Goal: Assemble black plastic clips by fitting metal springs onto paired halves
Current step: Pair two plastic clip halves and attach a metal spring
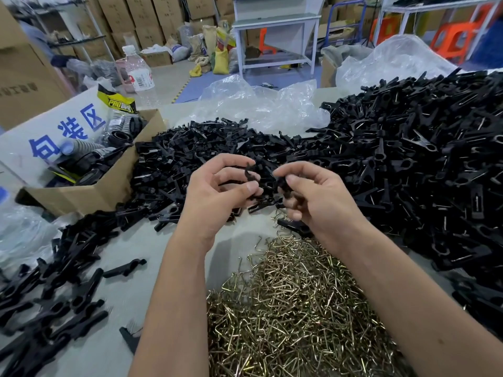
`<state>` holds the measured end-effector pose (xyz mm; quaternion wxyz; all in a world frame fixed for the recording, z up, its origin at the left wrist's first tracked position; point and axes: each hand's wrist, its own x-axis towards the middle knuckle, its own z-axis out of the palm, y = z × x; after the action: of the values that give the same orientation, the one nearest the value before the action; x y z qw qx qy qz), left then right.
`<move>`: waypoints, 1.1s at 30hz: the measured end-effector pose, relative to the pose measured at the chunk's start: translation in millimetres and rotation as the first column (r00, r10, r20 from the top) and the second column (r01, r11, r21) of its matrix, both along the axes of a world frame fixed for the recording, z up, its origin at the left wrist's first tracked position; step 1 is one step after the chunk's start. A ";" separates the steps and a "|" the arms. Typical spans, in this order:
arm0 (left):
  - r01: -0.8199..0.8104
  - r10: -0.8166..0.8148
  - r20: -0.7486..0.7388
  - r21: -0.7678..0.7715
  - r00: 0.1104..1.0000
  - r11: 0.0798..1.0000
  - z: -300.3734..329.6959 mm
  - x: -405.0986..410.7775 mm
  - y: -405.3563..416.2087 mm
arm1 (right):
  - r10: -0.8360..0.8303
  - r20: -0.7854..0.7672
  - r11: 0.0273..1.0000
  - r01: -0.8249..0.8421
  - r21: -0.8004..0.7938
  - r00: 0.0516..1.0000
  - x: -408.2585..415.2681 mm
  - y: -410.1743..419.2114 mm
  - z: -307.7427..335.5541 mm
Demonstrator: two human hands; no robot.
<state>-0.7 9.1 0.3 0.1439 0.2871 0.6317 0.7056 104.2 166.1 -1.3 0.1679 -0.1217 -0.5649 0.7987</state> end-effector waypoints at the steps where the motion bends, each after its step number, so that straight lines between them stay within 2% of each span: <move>1: 0.016 -0.016 -0.021 -0.025 1.000 1.000 0.0 1.2 1.4 | 0.042 0.003 0.998 -0.041 -0.055 0.999 -0.8 -0.5 0.6; 3: 0.047 -0.050 -0.045 -0.065 0.998 0.997 -0.4 3.7 4.2 | 0.108 -0.019 0.993 -0.109 -0.034 0.994 -0.9 -1.3 1.0; 5: 0.061 -0.065 -0.046 -0.075 0.997 0.995 -1.0 4.3 5.0 | 0.135 -0.041 0.984 -0.129 0.123 0.990 0.9 -2.6 1.1; 8: 0.073 -0.075 -0.027 -0.046 0.997 0.996 -0.8 3.6 3.6 | 0.061 -0.078 0.922 -0.027 0.385 0.995 3.6 -2.6 -0.7; 10: 0.087 -0.087 0.009 -0.009 0.996 0.996 -0.9 3.3 3.3 | -0.016 -0.101 0.888 0.061 0.456 0.995 3.0 -0.8 -2.3; 13: 0.087 -0.088 0.035 0.015 0.996 0.996 -1.5 2.3 3.1 | -0.043 -0.101 0.905 0.082 0.417 0.994 1.0 1.6 -2.9; 18: 0.091 -0.093 0.062 0.030 0.994 0.995 -3.3 1.1 2.5 | 0.027 -0.051 0.879 0.001 0.478 0.998 0.3 3.7 -2.6; 29: 0.135 -0.135 0.082 0.009 0.987 0.991 -3.9 3.5 4.0 | -0.033 -0.185 0.872 0.119 0.475 0.982 0.2 4.2 -4.1; 33: 0.132 -0.133 0.077 0.009 0.988 0.991 -3.9 3.0 4.2 | -0.090 -0.192 0.831 0.180 0.526 0.977 -0.7 4.3 -4.3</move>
<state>2.3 13.3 -3.6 0.2142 0.3014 0.6037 0.7063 103.5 170.4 -5.6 0.2960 -0.0448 -0.7416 0.6003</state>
